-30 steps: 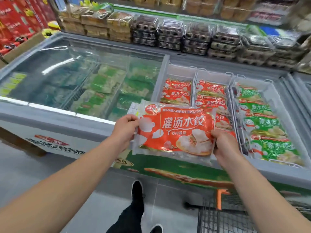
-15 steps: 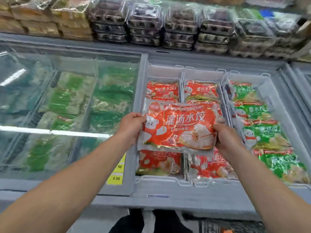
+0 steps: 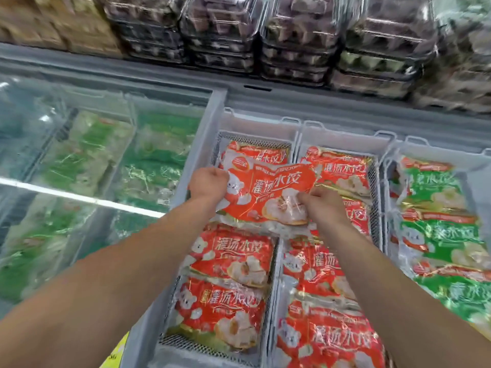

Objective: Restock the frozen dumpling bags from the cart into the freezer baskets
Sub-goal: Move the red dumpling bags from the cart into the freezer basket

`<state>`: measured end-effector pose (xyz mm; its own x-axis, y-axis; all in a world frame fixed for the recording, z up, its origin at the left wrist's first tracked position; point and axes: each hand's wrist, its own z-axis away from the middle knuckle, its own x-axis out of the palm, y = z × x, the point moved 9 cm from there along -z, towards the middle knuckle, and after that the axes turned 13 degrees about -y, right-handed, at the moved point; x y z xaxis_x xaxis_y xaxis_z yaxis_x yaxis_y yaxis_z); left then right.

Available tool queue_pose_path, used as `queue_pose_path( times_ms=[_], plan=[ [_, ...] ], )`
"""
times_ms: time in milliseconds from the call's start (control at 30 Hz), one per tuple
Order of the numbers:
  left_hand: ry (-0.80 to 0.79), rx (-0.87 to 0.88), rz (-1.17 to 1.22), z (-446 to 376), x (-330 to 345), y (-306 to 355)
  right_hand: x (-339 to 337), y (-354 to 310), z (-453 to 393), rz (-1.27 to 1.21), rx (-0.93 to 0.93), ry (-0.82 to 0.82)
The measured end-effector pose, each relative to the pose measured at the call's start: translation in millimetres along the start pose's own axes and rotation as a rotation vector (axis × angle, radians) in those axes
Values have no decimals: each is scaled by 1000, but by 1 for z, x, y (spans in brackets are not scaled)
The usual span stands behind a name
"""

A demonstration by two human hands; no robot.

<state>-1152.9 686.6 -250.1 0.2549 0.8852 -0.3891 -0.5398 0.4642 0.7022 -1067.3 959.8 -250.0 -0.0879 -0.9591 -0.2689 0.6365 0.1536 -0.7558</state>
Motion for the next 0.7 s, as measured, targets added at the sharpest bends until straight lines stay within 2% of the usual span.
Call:
queue_pose_path(
  times_ms=[133, 200, 400, 533, 700],
  plan=[
    [145, 6, -182, -54, 3, 36, 19, -21, -81, 16, -22, -74],
    [168, 19, -258, -78, 9, 48, 31, -26, -112, 28, -12, -102],
    [124, 7, -388, -138, 34, 67, 53, -26, -185, 5, 23, -167],
    [66, -48, -445, -159, 43, 53, 57, -32, -202, 252, 8, -275],
    [-49, 25, -438, -132, 44, 44, 52, -27, -163, 495, 2, -261]
  ],
)
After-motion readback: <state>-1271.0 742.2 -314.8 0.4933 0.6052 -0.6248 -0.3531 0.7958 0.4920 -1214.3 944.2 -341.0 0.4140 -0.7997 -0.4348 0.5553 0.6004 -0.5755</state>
